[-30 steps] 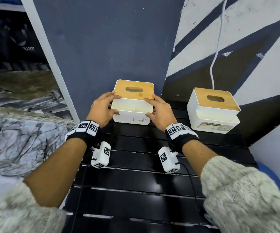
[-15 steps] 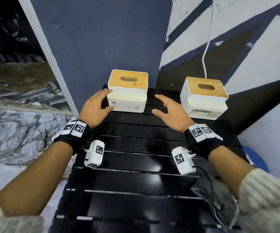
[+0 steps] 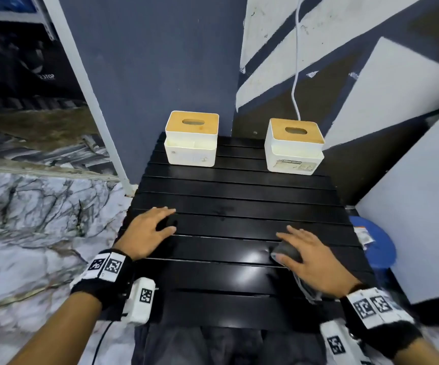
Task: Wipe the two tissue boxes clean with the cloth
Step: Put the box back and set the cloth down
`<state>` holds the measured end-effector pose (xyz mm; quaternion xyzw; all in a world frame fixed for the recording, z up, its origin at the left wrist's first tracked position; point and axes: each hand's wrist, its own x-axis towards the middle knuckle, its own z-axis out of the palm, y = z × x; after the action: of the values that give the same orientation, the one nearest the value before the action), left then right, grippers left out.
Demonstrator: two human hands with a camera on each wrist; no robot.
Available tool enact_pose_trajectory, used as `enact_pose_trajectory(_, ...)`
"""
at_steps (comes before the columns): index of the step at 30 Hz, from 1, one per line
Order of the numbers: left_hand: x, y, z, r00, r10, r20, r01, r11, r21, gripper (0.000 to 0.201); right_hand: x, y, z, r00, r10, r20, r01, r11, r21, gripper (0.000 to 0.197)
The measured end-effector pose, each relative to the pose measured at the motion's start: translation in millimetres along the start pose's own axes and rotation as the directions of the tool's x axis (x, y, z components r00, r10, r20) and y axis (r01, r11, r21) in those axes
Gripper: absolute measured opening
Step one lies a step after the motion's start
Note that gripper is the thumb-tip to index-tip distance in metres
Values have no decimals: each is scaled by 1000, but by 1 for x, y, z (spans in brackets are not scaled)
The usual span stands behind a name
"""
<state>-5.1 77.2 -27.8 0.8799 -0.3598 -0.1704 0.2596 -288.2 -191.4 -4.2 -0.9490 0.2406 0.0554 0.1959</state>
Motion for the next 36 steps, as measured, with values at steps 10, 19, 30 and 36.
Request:
enact_pose_trajectory(10, -9, 5, 15, 993, -63, 102, 41, 979, 201, 60, -10, -9, 39, 979, 104, -176, -113, 993, -41, 60)
enact_pose_trajectory(19, 16, 1, 11, 987, -72, 141, 33, 965, 262, 62, 94, -76, 33, 963, 212, -167, -213, 977, 14, 68)
enact_pose_trajectory(30, 11, -10, 16, 987, -29, 161, -28, 940, 340, 79, 117, -139, 55, 991, -136, -1, 136, 987, -83, 71)
enact_pose_trajectory(36, 13, -7, 12, 986, -32, 161, -23, 945, 327, 64, 115, -80, 24, 993, 82, -81, -88, 993, -77, 72)
